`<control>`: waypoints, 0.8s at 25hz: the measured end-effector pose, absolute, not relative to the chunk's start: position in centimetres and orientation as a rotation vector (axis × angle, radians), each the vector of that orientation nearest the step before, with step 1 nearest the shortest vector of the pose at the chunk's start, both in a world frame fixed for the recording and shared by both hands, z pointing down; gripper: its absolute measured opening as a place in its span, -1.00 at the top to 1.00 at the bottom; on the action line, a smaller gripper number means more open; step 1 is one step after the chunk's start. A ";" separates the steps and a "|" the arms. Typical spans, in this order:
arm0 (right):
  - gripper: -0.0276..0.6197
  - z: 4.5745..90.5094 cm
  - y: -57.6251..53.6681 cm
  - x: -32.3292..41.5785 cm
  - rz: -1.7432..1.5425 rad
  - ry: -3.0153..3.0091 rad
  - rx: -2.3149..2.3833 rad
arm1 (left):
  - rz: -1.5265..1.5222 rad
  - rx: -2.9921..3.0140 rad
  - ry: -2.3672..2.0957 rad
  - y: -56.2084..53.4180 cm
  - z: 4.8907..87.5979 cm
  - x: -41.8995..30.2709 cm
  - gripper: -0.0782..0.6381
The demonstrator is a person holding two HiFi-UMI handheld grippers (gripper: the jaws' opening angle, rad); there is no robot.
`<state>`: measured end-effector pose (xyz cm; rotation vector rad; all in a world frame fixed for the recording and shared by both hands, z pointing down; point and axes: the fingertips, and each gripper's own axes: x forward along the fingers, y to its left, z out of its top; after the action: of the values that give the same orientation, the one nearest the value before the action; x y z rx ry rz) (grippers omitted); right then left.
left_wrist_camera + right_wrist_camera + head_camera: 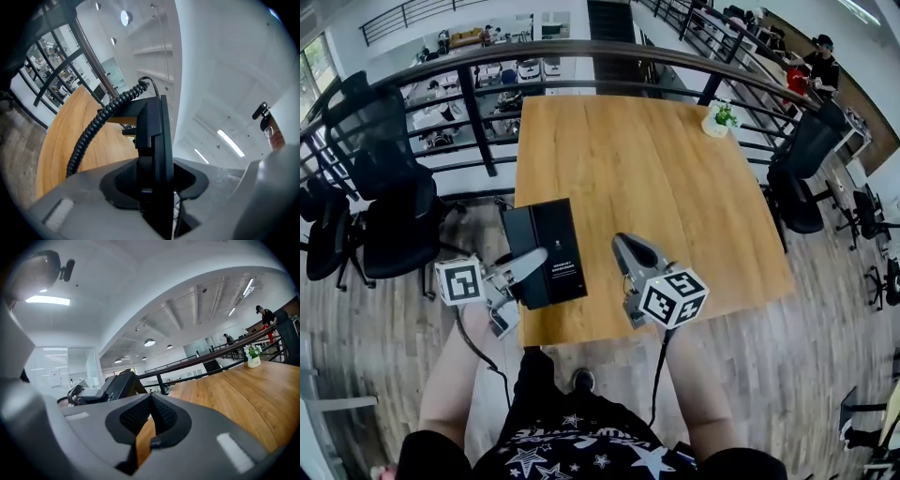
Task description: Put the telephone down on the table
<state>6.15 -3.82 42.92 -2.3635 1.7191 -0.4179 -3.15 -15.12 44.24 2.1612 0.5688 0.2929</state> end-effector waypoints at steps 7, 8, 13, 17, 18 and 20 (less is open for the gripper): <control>0.92 43.2 1.0 3.9 -0.445 1.735 -2.334 | 0.264 2.128 0.522 -10.4 44.4 -5.6 0.28; 0.92 43.3 1.5 3.7 -0.450 1.740 -2.328 | 0.262 2.128 0.518 -9.9 44.5 -5.9 0.27; 0.92 43.6 2.6 2.7 -0.474 1.760 -2.311 | 0.242 2.114 0.513 -8.2 44.2 -7.1 0.28; 0.92 43.5 2.9 2.3 -0.482 1.759 -2.303 | 0.245 2.108 0.509 -7.8 44.5 -7.9 0.28; 0.92 43.5 3.0 2.3 -0.481 1.755 -2.305 | 0.244 2.109 0.509 -7.7 44.5 -8.1 0.28; 0.92 43.4 3.2 2.2 -0.480 1.747 -2.308 | 0.236 2.102 0.507 -7.8 44.5 -8.2 0.28</control>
<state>2.18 3.19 43.39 -2.3078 1.7470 -0.4800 -8.22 -7.78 44.48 2.1019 0.5067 0.2362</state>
